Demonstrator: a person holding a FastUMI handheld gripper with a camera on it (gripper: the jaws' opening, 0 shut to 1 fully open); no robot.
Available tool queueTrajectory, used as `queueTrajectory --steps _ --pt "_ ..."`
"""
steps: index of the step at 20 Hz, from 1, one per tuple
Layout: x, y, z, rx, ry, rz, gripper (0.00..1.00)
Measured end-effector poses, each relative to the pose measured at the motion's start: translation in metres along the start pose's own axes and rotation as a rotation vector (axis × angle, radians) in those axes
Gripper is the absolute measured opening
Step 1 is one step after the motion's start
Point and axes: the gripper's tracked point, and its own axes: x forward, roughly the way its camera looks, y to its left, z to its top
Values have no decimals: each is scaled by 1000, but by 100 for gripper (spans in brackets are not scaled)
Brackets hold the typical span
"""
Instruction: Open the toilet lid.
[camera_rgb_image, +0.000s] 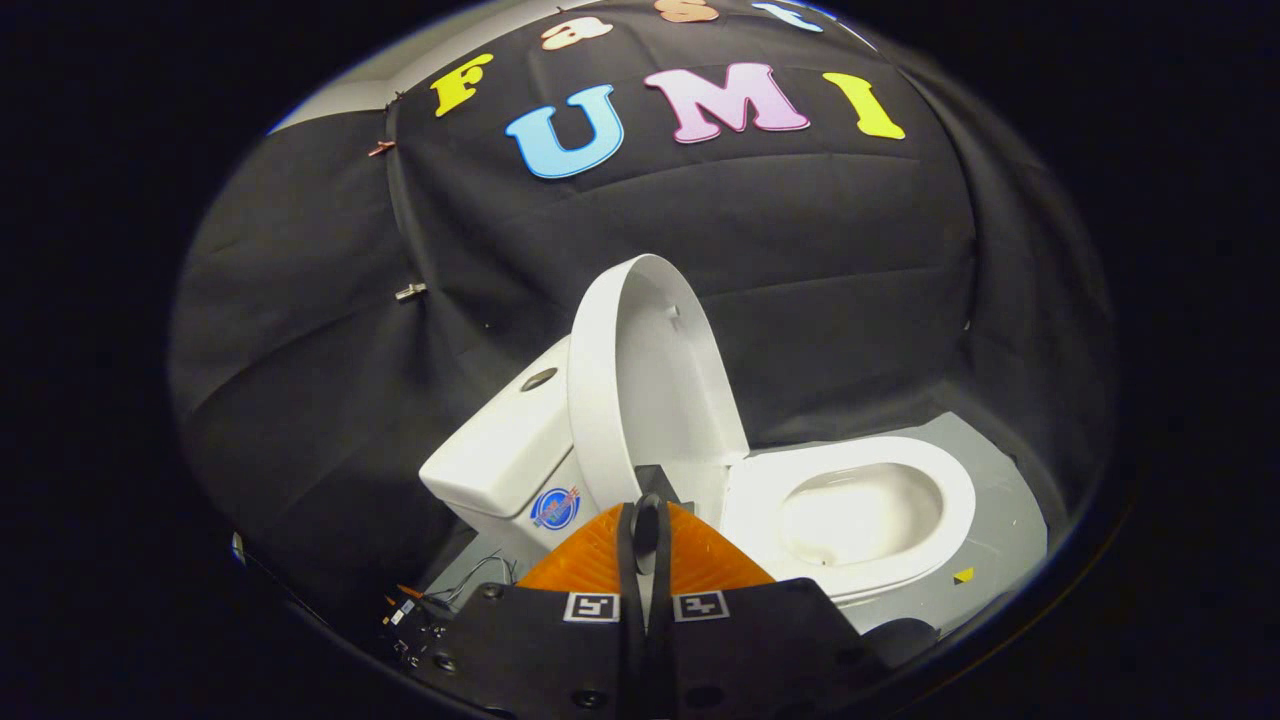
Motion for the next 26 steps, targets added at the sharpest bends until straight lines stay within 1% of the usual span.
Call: queueTrajectory --steps 8,17,18,20,22,23,24,25,26 --pt "8 28 -10 -26 29 52 5" --pt "9 40 -12 -39 43 79 5" --pt "12 41 -15 -38 43 85 8" --pt "12 41 -13 -42 41 81 8" --pt "11 43 -13 -43 53 102 8" --pt "8 42 -11 -38 42 105 16" --pt "6 45 -11 -21 49 131 19" --pt "7 52 -15 5 57 165 19" --pt "5 50 -18 14 63 159 37"
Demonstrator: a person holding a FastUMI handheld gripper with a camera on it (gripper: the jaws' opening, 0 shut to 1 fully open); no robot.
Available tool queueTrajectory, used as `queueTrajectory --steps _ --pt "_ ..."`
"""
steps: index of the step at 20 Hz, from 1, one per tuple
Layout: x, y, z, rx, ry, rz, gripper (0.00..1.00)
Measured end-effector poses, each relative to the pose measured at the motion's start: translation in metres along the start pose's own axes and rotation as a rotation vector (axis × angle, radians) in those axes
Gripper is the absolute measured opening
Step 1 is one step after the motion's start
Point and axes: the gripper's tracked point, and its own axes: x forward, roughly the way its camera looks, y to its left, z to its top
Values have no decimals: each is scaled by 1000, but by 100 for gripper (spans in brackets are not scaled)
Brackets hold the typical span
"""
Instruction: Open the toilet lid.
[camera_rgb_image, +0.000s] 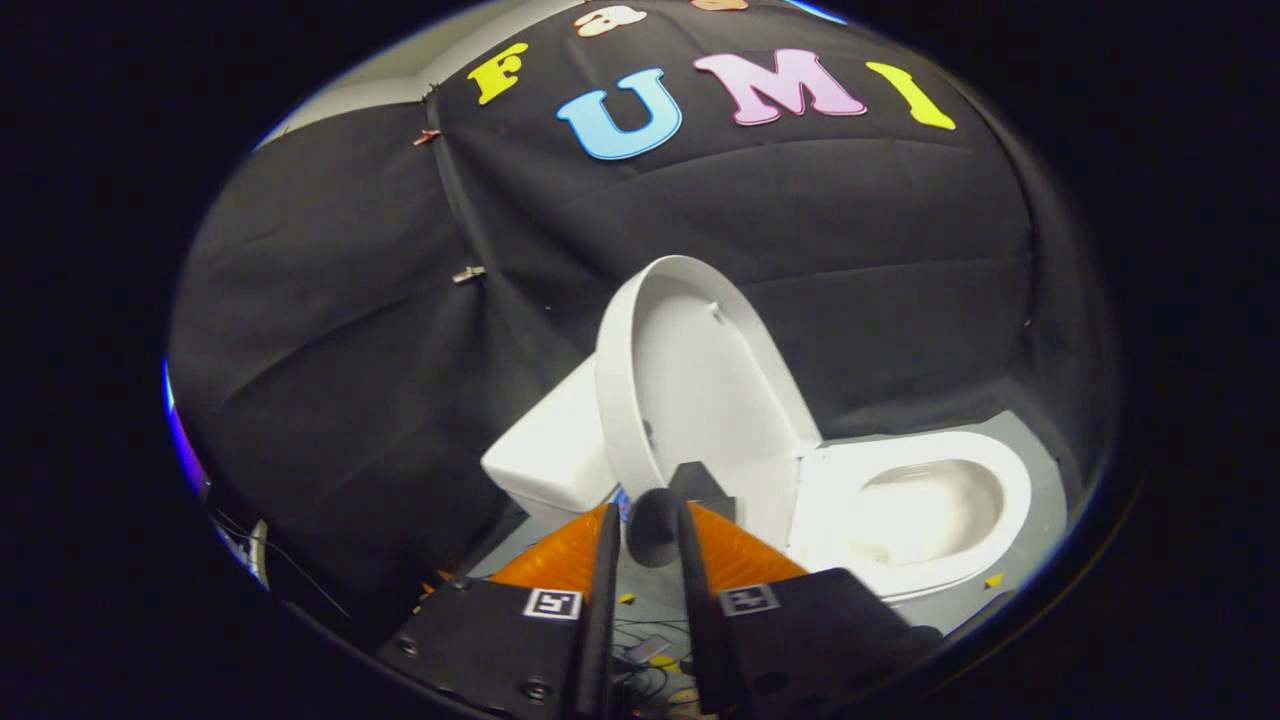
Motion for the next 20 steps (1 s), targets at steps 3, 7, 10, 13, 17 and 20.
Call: queueTrajectory --steps 3,7,10,13,17,20 --pt "-12 -9 4 -12 -4 -13 93" --pt "-40 -7 36 -61 -71 -19 99" --pt "-70 -6 70 -105 -151 -27 98" --pt "-108 -4 108 -184 -241 -46 99" --pt "-165 -9 158 -250 -373 -70 99" --pt "-210 -24 182 -255 -445 -102 98"
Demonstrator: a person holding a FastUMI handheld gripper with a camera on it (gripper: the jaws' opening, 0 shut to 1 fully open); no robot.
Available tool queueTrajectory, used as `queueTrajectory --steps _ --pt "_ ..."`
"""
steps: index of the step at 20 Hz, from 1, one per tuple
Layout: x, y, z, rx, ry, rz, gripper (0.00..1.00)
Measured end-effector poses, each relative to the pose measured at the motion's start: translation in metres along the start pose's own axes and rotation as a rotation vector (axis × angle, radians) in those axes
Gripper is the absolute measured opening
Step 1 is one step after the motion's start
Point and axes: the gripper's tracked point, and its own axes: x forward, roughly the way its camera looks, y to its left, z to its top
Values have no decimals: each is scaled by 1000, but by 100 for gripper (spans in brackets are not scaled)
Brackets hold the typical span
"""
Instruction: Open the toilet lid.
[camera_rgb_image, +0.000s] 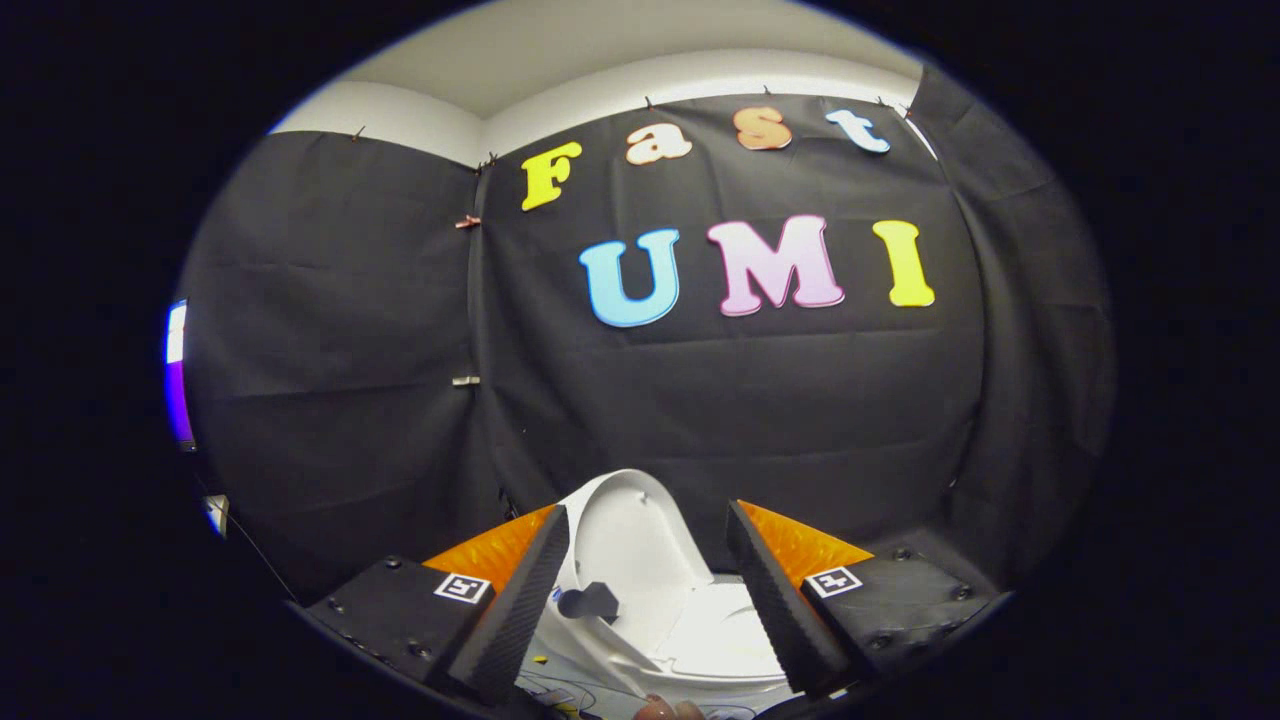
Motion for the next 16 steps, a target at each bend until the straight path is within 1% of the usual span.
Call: queueTrajectory --steps 3,6,9,12,16 --pt "-26 -27 29 -17 -53 -48 98" --pt "-58 -57 47 -42 -88 -108 98" --pt "-83 -83 64 -30 -128 -159 98" --pt "-103 -98 76 -32 -149 -176 98" --pt "-123 -115 81 -56 -161 -210 98"
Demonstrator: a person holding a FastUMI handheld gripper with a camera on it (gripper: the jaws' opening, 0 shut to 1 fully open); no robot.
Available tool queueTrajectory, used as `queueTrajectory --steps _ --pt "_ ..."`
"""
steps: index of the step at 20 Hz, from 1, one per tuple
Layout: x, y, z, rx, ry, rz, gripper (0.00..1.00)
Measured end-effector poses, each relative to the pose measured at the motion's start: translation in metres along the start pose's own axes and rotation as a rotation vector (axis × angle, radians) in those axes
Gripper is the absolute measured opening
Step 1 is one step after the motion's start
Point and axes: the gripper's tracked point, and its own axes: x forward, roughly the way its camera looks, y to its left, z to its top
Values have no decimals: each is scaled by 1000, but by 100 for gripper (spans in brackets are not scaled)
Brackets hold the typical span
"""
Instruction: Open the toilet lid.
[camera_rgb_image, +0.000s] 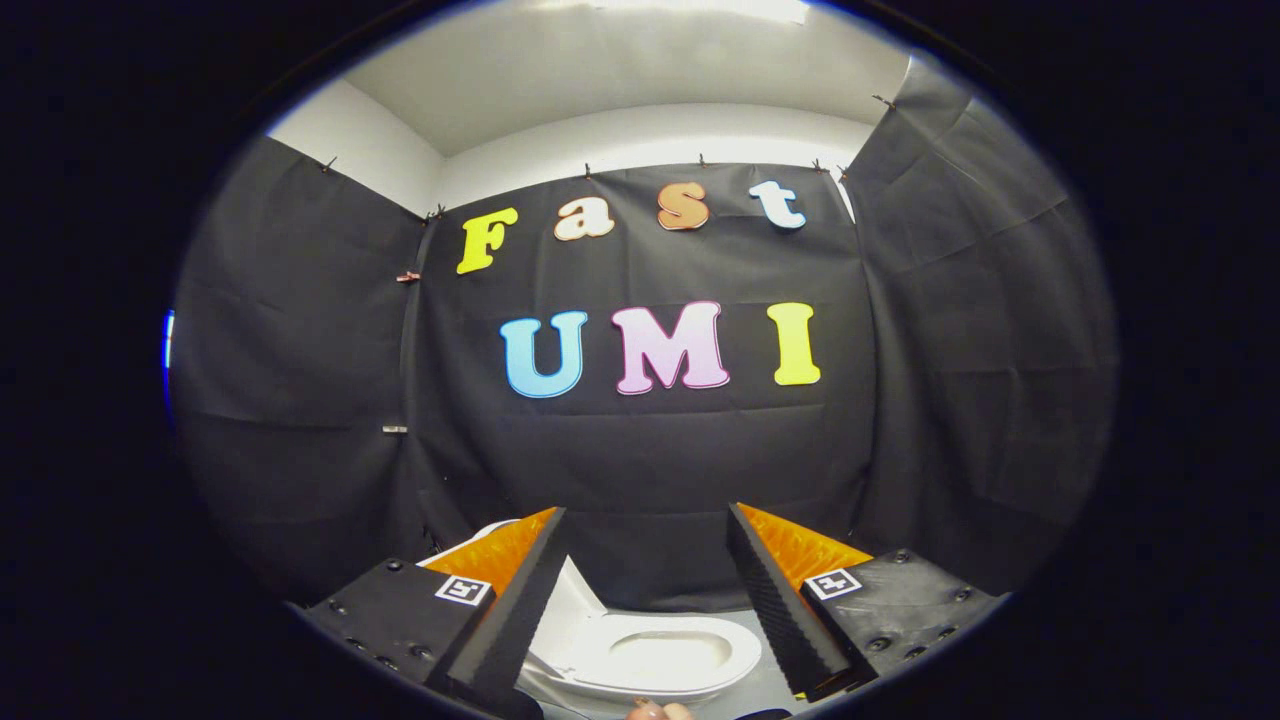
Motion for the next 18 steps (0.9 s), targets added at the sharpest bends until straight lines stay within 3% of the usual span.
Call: queueTrajectory --steps 4,18 --pt "-8 -19 -3 13 9 -37 98" --pt "-7 -22 -11 -5 13 -50 98"
